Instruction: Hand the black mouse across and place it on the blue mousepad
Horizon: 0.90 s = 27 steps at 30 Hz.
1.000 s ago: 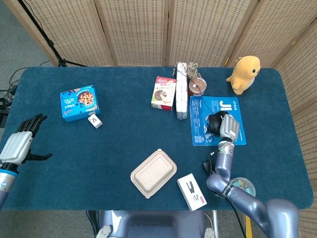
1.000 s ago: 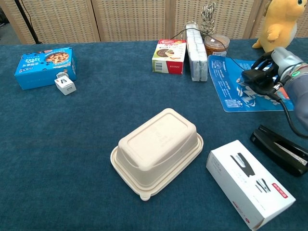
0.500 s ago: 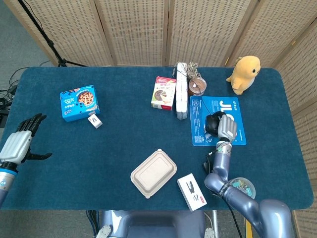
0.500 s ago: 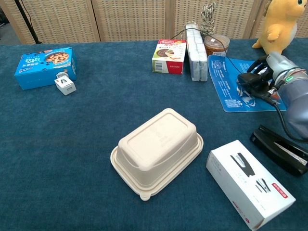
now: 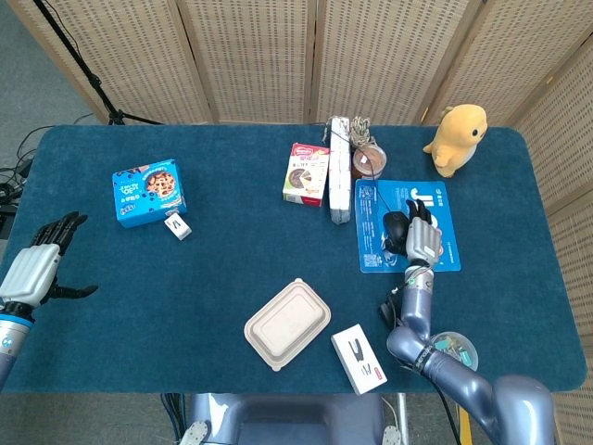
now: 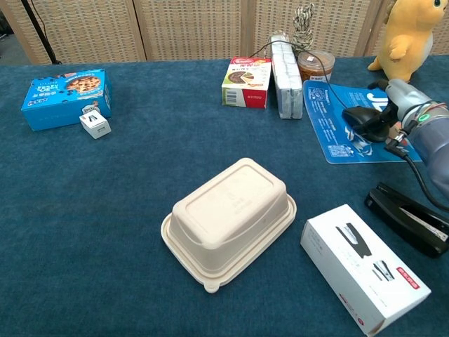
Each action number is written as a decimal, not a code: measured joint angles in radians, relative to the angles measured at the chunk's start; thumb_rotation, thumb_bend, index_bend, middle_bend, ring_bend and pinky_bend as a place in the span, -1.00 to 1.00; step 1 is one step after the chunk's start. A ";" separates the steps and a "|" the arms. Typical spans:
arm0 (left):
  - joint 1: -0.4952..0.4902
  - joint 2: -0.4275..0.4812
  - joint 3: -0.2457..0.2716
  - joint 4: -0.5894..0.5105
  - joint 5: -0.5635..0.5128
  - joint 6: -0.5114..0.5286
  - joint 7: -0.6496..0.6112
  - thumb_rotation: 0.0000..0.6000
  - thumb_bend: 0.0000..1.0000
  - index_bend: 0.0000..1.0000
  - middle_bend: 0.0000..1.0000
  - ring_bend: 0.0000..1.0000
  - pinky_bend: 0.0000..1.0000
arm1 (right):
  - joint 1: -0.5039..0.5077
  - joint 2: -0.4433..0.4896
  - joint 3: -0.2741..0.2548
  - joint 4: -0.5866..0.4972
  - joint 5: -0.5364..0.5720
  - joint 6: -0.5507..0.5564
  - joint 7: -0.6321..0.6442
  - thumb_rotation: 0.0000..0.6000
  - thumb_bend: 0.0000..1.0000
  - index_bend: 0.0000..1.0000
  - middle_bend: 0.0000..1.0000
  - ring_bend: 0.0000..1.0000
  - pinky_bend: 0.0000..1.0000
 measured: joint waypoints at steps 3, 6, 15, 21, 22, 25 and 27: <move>0.001 0.001 0.001 -0.001 0.003 0.001 -0.003 1.00 -0.82 -1.00 -1.00 -1.00 -1.00 | -0.006 0.005 0.000 -0.029 0.001 0.017 -0.018 1.00 -0.41 -0.90 -1.00 -0.98 -0.47; 0.002 0.003 0.001 -0.001 0.007 0.001 -0.008 1.00 -0.82 -1.00 -1.00 -1.00 -1.00 | -0.012 0.013 -0.001 -0.065 0.002 0.037 -0.036 1.00 -0.49 -0.95 -1.00 -1.00 -0.50; 0.005 0.006 0.003 -0.002 0.018 0.007 -0.015 1.00 -0.82 -1.00 -1.00 -1.00 -1.00 | -0.061 0.093 -0.015 -0.339 -0.032 0.171 -0.105 1.00 -0.88 -1.00 -1.00 -1.00 -0.70; 0.017 0.009 0.009 -0.012 0.040 0.030 -0.015 1.00 -0.83 -1.00 -1.00 -1.00 -1.00 | -0.125 0.255 -0.056 -0.617 -0.112 0.243 -0.152 1.00 -1.00 -1.00 -1.00 -1.00 -1.00; 0.019 0.010 0.011 -0.014 0.044 0.035 -0.013 1.00 -0.83 -1.00 -1.00 -1.00 -1.00 | -0.142 0.301 -0.068 -0.656 -0.135 0.252 -0.158 1.00 -1.00 -1.00 -1.00 -1.00 -1.00; 0.032 0.010 0.019 -0.022 0.065 0.062 -0.003 1.00 -0.85 -1.00 -1.00 -1.00 -1.00 | -0.188 0.418 -0.105 -0.720 -0.195 0.270 -0.166 1.00 -1.00 -1.00 -1.00 -1.00 -1.00; 0.046 0.009 0.027 -0.029 0.082 0.091 0.008 1.00 -0.86 -1.00 -1.00 -1.00 -1.00 | -0.218 0.485 -0.132 -0.745 -0.228 0.270 -0.160 1.00 -1.00 -1.00 -1.00 -1.00 -1.00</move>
